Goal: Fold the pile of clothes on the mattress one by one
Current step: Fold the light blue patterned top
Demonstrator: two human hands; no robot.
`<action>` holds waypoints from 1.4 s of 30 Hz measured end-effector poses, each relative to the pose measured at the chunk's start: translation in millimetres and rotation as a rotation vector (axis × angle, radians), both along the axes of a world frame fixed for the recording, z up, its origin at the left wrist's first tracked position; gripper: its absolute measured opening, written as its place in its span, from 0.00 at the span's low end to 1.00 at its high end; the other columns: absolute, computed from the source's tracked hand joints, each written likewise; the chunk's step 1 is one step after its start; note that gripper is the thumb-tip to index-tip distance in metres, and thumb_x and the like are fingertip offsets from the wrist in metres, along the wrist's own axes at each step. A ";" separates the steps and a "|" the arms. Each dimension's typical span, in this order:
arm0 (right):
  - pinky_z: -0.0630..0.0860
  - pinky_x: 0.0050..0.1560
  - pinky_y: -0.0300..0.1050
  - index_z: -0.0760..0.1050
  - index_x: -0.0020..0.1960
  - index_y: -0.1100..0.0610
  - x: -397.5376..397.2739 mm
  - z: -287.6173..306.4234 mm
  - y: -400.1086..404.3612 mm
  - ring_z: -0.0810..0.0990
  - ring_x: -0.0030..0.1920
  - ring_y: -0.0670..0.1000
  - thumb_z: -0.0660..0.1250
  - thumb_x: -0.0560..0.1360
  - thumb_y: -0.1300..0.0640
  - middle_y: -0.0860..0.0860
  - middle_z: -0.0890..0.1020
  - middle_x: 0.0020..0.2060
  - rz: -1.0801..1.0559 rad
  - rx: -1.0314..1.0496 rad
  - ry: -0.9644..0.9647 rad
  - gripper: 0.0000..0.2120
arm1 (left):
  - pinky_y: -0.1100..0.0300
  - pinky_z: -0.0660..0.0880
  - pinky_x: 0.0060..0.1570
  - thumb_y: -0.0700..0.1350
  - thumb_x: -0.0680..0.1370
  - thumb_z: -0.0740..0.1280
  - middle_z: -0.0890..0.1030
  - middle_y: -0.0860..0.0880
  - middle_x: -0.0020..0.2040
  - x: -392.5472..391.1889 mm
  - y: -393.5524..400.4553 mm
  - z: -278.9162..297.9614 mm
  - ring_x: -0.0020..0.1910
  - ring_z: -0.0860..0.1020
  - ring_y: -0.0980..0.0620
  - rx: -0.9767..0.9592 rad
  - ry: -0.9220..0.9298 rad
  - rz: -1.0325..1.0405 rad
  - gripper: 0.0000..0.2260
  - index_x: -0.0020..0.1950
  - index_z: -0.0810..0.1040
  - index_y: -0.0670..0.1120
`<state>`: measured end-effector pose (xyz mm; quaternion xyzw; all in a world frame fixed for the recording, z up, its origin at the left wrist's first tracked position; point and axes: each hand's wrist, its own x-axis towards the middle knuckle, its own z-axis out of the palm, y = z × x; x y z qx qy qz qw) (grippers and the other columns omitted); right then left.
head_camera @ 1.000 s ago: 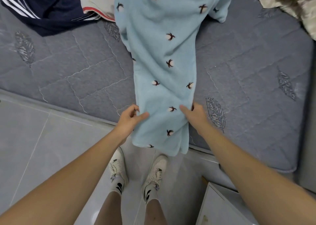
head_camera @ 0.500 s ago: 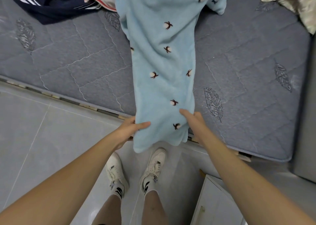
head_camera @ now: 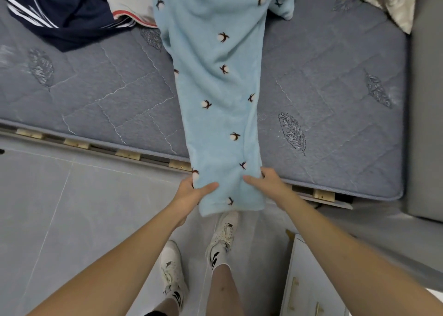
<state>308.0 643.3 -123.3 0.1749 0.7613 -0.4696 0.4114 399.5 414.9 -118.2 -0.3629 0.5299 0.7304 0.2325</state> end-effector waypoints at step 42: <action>0.75 0.52 0.43 0.78 0.48 0.45 -286.6 244.5 -93.8 0.78 0.52 0.52 0.74 0.78 0.60 0.52 0.77 0.50 0.057 0.058 0.786 0.10 | 0.53 0.74 0.60 0.55 0.75 0.74 0.80 0.47 0.56 -309.4 -137.4 230.4 0.59 0.78 0.50 -0.657 0.584 -0.163 0.16 0.57 0.83 0.48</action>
